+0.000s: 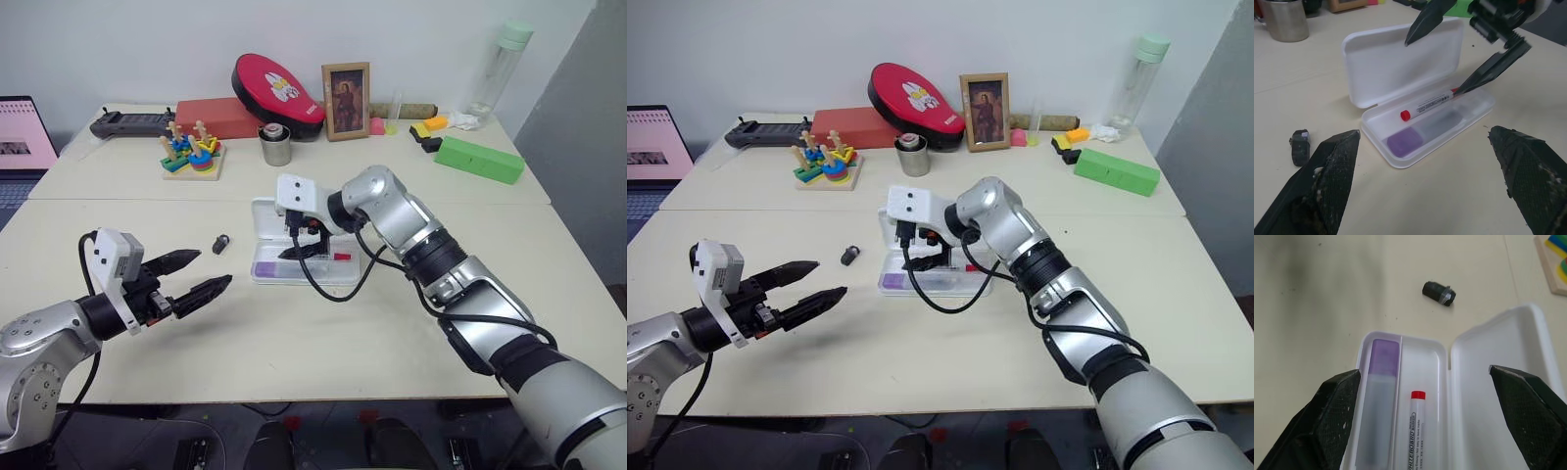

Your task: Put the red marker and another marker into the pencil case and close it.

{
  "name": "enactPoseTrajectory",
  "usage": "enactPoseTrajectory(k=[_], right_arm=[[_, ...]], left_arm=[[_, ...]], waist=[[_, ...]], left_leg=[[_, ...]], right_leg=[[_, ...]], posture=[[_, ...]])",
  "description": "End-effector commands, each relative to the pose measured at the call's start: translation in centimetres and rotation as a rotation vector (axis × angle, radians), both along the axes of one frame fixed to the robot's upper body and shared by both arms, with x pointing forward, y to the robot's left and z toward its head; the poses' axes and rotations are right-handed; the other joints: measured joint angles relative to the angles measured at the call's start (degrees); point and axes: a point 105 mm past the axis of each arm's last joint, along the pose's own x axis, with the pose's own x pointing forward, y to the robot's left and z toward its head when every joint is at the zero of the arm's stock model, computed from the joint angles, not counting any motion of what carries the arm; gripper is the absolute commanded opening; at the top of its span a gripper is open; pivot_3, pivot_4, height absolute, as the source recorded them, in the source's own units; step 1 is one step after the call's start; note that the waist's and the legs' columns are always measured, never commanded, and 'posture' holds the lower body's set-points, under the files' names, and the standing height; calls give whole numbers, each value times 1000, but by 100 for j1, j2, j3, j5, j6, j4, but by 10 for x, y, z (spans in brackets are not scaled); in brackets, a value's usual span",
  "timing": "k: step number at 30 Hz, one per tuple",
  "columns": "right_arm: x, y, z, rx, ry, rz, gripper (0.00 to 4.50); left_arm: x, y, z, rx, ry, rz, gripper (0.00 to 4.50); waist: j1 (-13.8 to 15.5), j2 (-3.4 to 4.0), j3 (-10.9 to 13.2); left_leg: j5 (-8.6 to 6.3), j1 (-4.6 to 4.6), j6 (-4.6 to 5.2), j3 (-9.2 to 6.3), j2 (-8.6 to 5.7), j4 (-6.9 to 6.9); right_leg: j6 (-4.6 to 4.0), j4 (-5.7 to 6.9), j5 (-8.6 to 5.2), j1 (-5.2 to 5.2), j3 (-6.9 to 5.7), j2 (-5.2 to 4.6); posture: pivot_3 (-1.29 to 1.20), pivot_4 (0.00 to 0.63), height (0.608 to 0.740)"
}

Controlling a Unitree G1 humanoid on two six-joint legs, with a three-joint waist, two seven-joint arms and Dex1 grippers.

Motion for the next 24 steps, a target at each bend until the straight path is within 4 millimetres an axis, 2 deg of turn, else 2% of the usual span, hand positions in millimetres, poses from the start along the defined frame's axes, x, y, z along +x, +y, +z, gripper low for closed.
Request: enactPoseTrajectory(k=[1,4,6,9,17,24], right_arm=[[-23,2,30,124,16,81,4424],[-37,-3,39,185,50,98,4424],[-41,-6,43,213,65,83,4424],[-42,-13,47,253,85,31,4424],[-37,-29,41,300,128,-121,4424],[-31,-40,48,354,133,-221,4424]], left_arm=[[19,21,8,35,-66,162,4500],[46,50,-2,111,-64,394,4500],[57,54,-5,105,-60,450,4500],[74,47,-9,95,-45,446,4500],[112,24,-35,145,87,317,4500],[125,18,-48,187,142,279,4500]], waist=[[14,0,0],[55,-1,-1],[66,-2,-1],[66,-8,-5],[44,-16,-10],[16,-38,-24]], left_leg=[[0,0,0,-1,0,0],[0,1,0,-4,0,1],[1,2,0,-8,-2,6],[1,0,-1,-6,-4,10],[2,-4,-1,-6,-5,9],[4,-7,-2,-6,-5,9]], right_leg=[[0,1,0,0,0,0],[0,0,0,4,-3,0],[1,4,0,7,-7,0],[4,4,2,8,-5,-1],[4,8,2,10,-7,0],[3,22,2,9,-11,0]], posture=[[0,150,740],[0,150,740],[0,150,740],[0,150,740],[0,150,740],[0,150,740]])
